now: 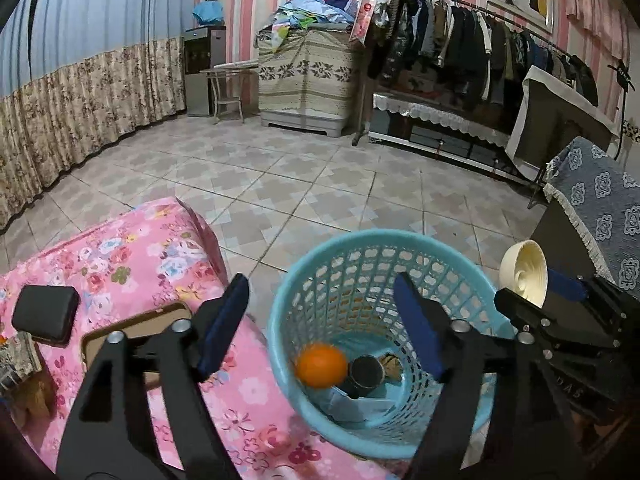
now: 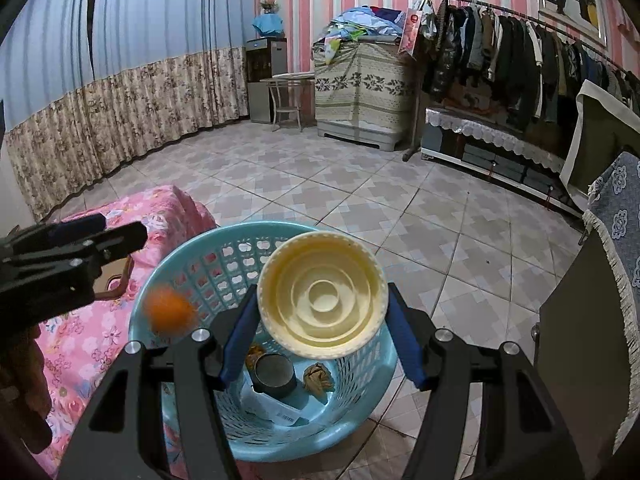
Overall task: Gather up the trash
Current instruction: 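Carry the orange and cream bowl over the blue basket and release both, then move both tools back over the tablecloth toward the orange lid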
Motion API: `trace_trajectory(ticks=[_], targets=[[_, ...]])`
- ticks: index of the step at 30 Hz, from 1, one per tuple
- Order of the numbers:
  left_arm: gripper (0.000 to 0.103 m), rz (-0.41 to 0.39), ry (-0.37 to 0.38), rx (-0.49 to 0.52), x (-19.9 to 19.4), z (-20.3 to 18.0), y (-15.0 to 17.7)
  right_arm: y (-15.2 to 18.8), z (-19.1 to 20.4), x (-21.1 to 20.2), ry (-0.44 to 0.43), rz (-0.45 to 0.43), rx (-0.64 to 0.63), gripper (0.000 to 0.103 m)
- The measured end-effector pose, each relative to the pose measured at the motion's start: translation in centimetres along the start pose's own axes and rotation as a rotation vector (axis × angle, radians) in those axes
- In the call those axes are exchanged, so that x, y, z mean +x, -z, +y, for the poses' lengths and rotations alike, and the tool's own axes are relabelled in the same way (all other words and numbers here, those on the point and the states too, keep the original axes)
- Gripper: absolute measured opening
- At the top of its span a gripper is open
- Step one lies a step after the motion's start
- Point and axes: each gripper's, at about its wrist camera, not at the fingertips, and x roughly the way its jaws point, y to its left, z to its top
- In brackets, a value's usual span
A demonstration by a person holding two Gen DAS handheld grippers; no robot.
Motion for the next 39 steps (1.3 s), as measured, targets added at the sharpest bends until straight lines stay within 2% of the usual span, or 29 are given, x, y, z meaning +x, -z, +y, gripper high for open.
trace_trajectory(ticks=[7,10,17,20,22,30,35,39], targets=[[0.095,-0.046,-0.079,-0.004,-2.2,1.5,0.0,0.0,0.6,0.7,-0.012,0.021,-0.013,0.061],[0.097,-0.067,-0.116,-0.009,-3.3,2.4,0.2,0.3,1.2,1.0,-0.016,0.028,-0.019,0.061],[0.097,-0.071,-0.157,-0.025,-4.4,4.1,0.6,0.5,2.0,1.6,-0.023,0.038,-0.023,0.062],[0.097,-0.080,-0.166,-0.036,-4.8,4.5,0.7,0.5,2.4,1.3,0.005,0.015,-0.025,0.083],[0.097,-0.085,-0.167,-0.038,-5.0,4.6,0.8,0.4,2.5,1.2,0.016,0.002,-0.030,0.086],[0.098,-0.106,-0.212,-0.050,-6.8,5.4,2.0,0.7,3.5,0.5,0.009,0.003,-0.040,0.087],[0.098,-0.115,-0.241,-0.073,-9.4,6.8,3.6,0.9,4.7,-1.6,-0.013,-0.021,-0.049,0.087],[0.098,-0.119,-0.278,-0.089,-12.3,8.8,5.5,0.8,7.2,-4.2,-0.051,-0.052,-0.072,0.087]])
